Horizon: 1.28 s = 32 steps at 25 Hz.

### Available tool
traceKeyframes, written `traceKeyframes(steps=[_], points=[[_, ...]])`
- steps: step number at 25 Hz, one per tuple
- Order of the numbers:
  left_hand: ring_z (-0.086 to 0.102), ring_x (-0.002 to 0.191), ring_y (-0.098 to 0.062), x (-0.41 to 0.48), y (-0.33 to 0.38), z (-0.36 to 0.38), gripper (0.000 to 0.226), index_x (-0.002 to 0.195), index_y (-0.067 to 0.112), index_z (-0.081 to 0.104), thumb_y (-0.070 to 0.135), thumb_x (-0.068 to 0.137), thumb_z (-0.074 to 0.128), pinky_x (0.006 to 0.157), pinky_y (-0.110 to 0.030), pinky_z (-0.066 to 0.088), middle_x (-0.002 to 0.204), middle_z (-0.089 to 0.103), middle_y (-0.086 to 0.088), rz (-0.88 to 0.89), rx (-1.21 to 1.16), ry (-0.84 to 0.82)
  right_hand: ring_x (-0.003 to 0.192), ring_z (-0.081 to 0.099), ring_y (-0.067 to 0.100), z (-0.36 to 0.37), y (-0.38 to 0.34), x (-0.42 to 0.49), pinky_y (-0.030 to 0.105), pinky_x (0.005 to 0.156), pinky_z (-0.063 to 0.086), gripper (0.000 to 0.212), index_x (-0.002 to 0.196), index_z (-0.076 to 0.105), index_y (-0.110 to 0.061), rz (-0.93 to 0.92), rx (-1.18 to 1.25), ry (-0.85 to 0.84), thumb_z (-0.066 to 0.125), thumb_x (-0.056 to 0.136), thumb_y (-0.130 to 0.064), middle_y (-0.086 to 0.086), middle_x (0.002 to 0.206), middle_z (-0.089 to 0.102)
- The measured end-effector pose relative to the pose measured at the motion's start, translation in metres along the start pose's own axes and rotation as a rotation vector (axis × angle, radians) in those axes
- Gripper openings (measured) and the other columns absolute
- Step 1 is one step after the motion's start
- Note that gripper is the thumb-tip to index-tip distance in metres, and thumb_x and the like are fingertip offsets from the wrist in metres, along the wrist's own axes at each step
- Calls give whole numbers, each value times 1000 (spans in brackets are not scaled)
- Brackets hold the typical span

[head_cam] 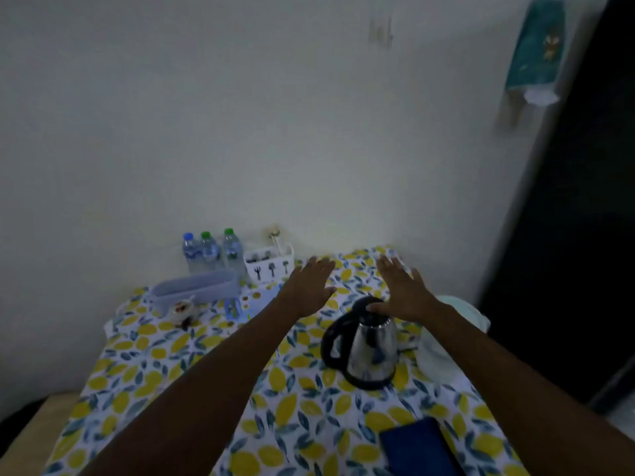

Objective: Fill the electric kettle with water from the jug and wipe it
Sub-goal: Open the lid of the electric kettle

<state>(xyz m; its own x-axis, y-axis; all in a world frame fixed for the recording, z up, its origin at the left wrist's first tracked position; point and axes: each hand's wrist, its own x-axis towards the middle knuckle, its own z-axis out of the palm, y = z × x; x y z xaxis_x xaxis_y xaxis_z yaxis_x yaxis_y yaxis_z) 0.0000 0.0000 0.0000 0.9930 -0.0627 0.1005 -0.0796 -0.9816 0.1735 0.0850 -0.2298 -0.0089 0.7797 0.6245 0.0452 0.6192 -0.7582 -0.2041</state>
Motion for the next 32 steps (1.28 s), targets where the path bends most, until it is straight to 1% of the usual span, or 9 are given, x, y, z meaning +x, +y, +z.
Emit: traceKeyframes(steps=[3, 6, 9, 11, 14, 17, 21, 26, 32], points=[[2, 149, -29, 2, 4, 51, 64, 152, 14, 8, 36, 101, 39, 119, -49, 15, 162, 6, -9, -40, -39, -143, 146, -14, 22, 44, 17, 0, 53, 117, -2, 113, 150, -12, -17, 36, -3, -132, 55, 76, -70, 2, 160, -17], [4, 149, -32, 10, 8, 92, 68, 152, 15, 7, 36, 99, 44, 119, -49, 18, 162, 7, -9, -120, -140, -221, 146, -13, 22, 78, 30, 7, 52, 116, 1, 114, 150, -11, -15, 49, 26, -146, 61, 77, -64, 3, 160, -16], [35, 137, -36, 20, 9, 121, 59, 146, 15, 27, 36, 96, 51, 107, -48, 38, 150, 38, -14, -202, -252, -211, 147, -6, 23, 100, 35, 17, 53, 117, 10, 111, 151, -8, -15, 54, 130, -159, 67, 79, -54, 4, 161, -12], [52, 119, -34, 19, 15, 136, 46, 138, 15, 38, 32, 97, 51, 94, -43, 45, 133, 53, -14, -273, -386, -175, 147, 7, 25, 118, 35, 15, 52, 114, 24, 109, 151, 0, -14, 43, 261, -77, 73, 77, -44, 7, 162, -1], [50, 122, -34, 16, 24, 146, 45, 141, 16, 36, 28, 99, 48, 98, -45, 43, 137, 51, -13, -361, -499, -101, 145, 20, 26, 128, 37, 13, 45, 112, 32, 103, 150, 13, -10, 45, 397, 48, 79, 74, -30, 8, 160, 13], [44, 130, -32, 8, 30, 145, 51, 147, 16, 29, 28, 101, 46, 105, -43, 39, 146, 44, -11, -382, -514, -47, 144, 22, 25, 129, 36, 10, 45, 112, 32, 102, 150, 17, -11, 31, 426, 85, 81, 72, -27, 7, 160, 15], [40, 135, -29, -18, 21, 126, 53, 147, 17, 29, 30, 100, 48, 109, -39, 36, 151, 40, -9, -356, -524, 13, 143, 20, 28, 118, 26, -1, 49, 113, 24, 102, 149, 21, -14, -67, 321, 129, 80, 70, -39, 7, 159, 17], [47, 129, -29, -88, -11, 103, 49, 143, 16, 38, 28, 98, 52, 106, -39, 39, 145, 49, -9, -319, -498, 51, 147, -2, 18, 124, -17, -34, 52, 116, 5, 112, 151, 8, -19, -167, 257, 33, 76, 69, -51, 0, 160, 7], [51, 125, -27, -171, -33, 106, 48, 140, 17, 43, 24, 95, 57, 102, -34, 40, 141, 52, -8, -389, -522, 18, 145, -2, 15, 161, -70, -77, 48, 118, 4, 111, 151, 7, -14, -207, 282, -16, 72, 71, -56, 3, 160, 11]])
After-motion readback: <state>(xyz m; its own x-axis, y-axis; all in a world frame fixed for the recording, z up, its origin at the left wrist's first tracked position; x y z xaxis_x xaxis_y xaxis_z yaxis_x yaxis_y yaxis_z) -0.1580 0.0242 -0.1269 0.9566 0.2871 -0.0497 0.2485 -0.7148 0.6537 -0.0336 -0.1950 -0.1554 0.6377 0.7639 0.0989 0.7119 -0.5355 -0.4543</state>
